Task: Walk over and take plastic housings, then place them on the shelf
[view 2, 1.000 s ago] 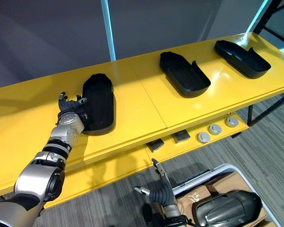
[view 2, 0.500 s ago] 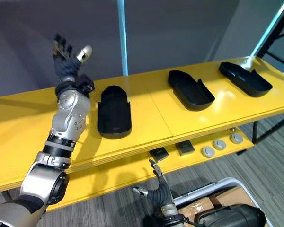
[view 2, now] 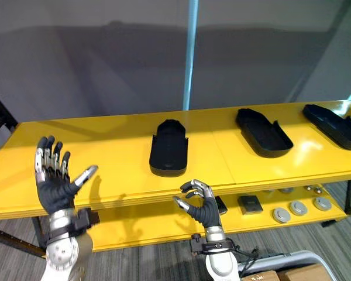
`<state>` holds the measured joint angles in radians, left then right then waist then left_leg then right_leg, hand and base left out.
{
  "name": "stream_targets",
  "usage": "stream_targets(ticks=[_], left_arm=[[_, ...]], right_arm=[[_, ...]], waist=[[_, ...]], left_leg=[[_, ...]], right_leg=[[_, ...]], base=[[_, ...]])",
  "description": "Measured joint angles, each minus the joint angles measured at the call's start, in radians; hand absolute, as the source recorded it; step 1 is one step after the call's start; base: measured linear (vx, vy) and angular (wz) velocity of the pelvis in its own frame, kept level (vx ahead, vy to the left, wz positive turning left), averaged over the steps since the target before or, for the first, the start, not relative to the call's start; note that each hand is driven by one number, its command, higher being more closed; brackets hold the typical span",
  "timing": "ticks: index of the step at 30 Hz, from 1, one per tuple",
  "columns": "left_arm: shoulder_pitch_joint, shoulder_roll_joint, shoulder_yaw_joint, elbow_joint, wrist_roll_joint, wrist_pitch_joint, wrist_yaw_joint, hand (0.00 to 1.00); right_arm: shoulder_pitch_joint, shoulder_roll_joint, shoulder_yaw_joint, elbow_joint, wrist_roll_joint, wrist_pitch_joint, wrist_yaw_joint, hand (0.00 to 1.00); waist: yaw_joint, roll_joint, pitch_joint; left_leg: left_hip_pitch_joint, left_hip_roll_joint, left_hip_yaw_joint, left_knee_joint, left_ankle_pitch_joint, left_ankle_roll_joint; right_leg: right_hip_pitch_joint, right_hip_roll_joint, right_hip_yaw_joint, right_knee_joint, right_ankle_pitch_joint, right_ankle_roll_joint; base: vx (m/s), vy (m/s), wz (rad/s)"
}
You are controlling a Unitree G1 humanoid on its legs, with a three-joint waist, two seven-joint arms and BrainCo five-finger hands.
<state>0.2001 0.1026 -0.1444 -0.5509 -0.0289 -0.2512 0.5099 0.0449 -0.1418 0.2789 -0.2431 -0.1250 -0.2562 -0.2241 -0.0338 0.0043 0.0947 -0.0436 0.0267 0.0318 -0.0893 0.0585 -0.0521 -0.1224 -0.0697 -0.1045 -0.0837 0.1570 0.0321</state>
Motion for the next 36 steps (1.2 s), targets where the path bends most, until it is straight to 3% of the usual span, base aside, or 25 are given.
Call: stream_targets(ticks=[3,6,11,27,36], left_arm=[[0.058,-0.029,0.001,0.004,-0.018,-0.024,-0.014,0.00],[0.099,-0.043,0.002,0.005,-0.155,-0.052,-0.061,0.00],[0.133,-0.053,0.009,0.021,-0.281,-0.069,-0.110,0.00],[0.157,-0.063,0.020,0.021,-0.343,-0.070,-0.159,0.00],[0.154,-0.063,0.006,0.020,-0.344,-0.070,-0.169,0.00]], right_arm=[[-0.102,0.015,0.018,0.112,0.002,-0.008,-0.015,1.00],[-0.194,0.024,0.008,0.246,0.002,0.001,-0.052,1.00],[-0.332,0.043,-0.037,0.361,0.002,0.028,-0.111,1.00],[-0.473,0.081,-0.204,0.534,0.003,0.063,-0.267,1.00],[-0.520,0.073,-0.248,0.572,0.003,0.066,-0.272,1.00]], waist=[[0.011,0.001,0.001],[0.044,0.004,0.008],[0.079,0.009,0.037],[0.077,0.010,0.095],[0.074,0.010,0.115]], left_leg=[[-0.039,-0.007,-0.039,0.003,0.016,-0.001],[-0.067,-0.015,-0.080,0.003,0.027,0.001],[-0.094,-0.028,-0.120,0.003,0.038,0.005],[-0.113,-0.047,-0.158,0.003,0.046,0.015],[-0.113,-0.053,-0.168,0.003,0.051,0.019]], right_leg=[[-0.020,-0.010,-0.041,0.000,0.002,-0.002],[-0.028,-0.021,-0.081,0.001,0.000,0.001],[-0.036,-0.034,-0.123,0.001,-0.004,0.006],[-0.036,-0.052,-0.158,0.005,-0.016,0.018],[-0.036,-0.059,-0.163,0.012,-0.018,0.019]], base=[[0.00,0.035,0.34],[-0.01,0.048,0.39],[-0.02,0.038,0.28],[0.01,0.008,0.07],[0.00,-0.003,0.02]])
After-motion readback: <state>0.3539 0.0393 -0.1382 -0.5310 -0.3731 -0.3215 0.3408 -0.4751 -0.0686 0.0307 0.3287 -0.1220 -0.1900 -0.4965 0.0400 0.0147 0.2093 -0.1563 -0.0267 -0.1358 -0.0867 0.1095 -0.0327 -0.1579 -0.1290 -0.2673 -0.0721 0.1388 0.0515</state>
